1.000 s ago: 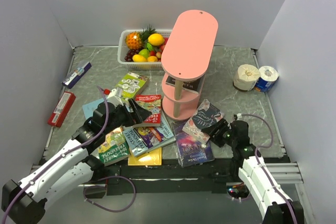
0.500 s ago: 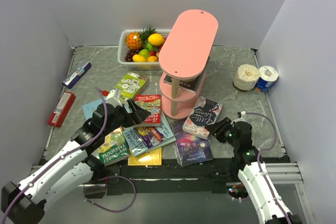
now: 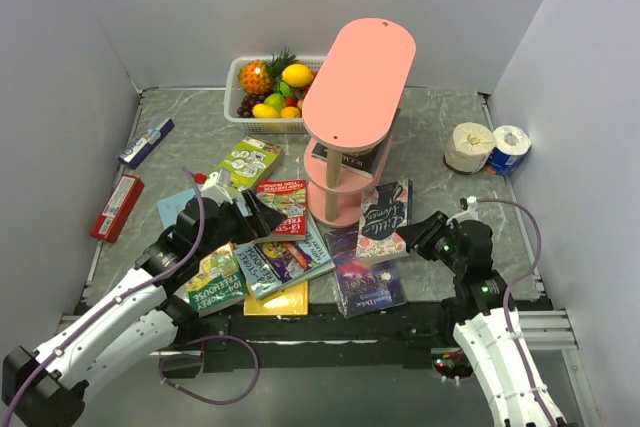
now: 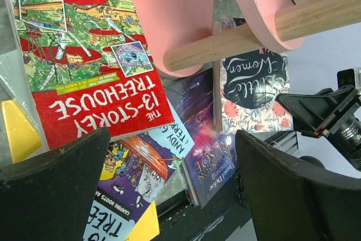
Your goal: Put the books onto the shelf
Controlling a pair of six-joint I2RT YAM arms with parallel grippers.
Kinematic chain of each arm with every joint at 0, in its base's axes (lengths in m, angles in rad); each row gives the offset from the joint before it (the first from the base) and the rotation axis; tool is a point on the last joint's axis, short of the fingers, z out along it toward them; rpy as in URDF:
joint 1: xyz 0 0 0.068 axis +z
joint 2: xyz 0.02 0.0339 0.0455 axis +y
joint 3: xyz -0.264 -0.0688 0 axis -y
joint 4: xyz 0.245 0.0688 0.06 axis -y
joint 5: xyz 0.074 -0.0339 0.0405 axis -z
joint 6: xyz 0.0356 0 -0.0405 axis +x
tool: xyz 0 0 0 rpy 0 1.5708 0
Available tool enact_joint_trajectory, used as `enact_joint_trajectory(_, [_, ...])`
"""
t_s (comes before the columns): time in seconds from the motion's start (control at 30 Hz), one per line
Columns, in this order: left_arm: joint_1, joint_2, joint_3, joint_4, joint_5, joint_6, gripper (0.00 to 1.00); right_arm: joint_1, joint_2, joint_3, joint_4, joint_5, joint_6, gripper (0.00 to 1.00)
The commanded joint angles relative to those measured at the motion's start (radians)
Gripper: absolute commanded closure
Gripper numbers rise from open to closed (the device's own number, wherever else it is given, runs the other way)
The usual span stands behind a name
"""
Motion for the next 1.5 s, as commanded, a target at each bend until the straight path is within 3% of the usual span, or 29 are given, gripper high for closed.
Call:
enact_joint_trajectory(0.0, [-0.003,-0.024,0.045,0.011,-0.019,0.016,0.01,-0.003,0.013,0.067,0.105,-0.037,0.019,1.00])
enact_joint_trajectory(0.4, [-0.003,-0.041,0.001,0.032,0.004,0.001,0.01,-0.005,0.134,-0.095,0.169,-0.199,0.024,1.00])
enact_joint_trajectory(0.6, [-0.005,-0.041,-0.012,0.031,0.007,-0.002,0.01,-0.005,0.208,-0.173,0.234,-0.250,-0.004,0.83])
enact_joint_trajectory(0.83, [-0.003,-0.047,-0.035,0.040,0.014,-0.016,0.01,-0.003,0.284,-0.224,0.339,-0.248,-0.012,0.43])
enact_joint_trajectory(0.93, [-0.003,-0.046,-0.038,0.037,0.013,-0.016,0.01,-0.003,0.330,-0.239,0.416,-0.247,-0.001,0.39])
enact_joint_trajectory(0.97, [-0.005,-0.047,-0.038,0.035,0.011,-0.018,0.01,-0.003,0.346,-0.244,0.431,-0.244,0.002,0.44])
enact_joint_trajectory(1.03, [-0.005,-0.052,-0.039,0.032,0.010,-0.016,0.01,-0.003,0.350,-0.261,0.462,-0.245,0.013,0.67])
enact_joint_trajectory(1.17, [-0.005,-0.061,-0.039,0.021,0.004,-0.019,0.01,-0.005,0.269,-0.272,0.473,-0.265,0.028,1.00])
enact_joint_trajectory(1.27, [-0.005,-0.070,-0.041,0.014,-0.001,-0.019,0.01,-0.003,0.110,-0.241,0.372,-0.236,0.018,1.00])
enact_joint_trajectory(1.33, [-0.005,-0.081,-0.038,0.008,-0.007,-0.019,0.01,-0.005,-0.032,-0.174,0.179,-0.204,-0.002,1.00])
enact_joint_trajectory(1.47, [-0.003,-0.086,-0.033,0.005,-0.013,-0.018,0.01,-0.005,-0.196,0.013,-0.155,0.005,-0.032,1.00])
